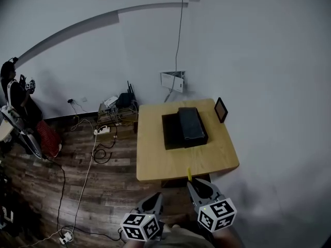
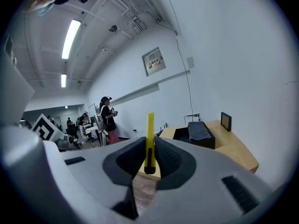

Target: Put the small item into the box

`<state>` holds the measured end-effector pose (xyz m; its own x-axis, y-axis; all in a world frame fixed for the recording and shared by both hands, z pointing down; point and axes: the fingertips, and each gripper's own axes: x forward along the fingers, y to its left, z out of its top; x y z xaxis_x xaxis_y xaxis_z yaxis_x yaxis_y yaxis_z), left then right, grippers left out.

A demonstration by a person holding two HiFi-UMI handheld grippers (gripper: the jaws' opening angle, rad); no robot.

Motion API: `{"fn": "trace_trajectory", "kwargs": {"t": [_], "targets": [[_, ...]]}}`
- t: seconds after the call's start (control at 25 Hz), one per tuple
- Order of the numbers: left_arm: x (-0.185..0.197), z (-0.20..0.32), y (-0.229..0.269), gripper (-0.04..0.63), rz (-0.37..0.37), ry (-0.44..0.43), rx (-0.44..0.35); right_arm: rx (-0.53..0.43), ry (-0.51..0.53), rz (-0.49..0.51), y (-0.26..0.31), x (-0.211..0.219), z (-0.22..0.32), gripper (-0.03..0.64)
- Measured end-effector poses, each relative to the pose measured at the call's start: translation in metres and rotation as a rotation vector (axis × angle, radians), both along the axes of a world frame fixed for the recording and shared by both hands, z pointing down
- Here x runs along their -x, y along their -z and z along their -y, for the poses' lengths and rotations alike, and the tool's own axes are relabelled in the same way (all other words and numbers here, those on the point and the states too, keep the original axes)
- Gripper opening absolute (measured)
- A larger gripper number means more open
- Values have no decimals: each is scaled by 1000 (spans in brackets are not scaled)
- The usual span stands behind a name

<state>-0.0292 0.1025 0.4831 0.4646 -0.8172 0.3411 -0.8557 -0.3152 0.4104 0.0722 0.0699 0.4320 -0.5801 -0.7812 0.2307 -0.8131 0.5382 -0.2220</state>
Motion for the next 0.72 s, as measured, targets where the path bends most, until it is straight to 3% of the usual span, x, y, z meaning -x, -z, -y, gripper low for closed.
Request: {"fn": "trace_trajectory", "kwargs": {"t": [0.4, 0.72], "targets": [[-6, 23, 14, 3, 0, 2, -43, 1, 9, -18, -8, 3, 5, 51], [-14, 35, 12, 3, 3, -3, -27, 9, -19, -9, -12, -9, 18, 51]]}}
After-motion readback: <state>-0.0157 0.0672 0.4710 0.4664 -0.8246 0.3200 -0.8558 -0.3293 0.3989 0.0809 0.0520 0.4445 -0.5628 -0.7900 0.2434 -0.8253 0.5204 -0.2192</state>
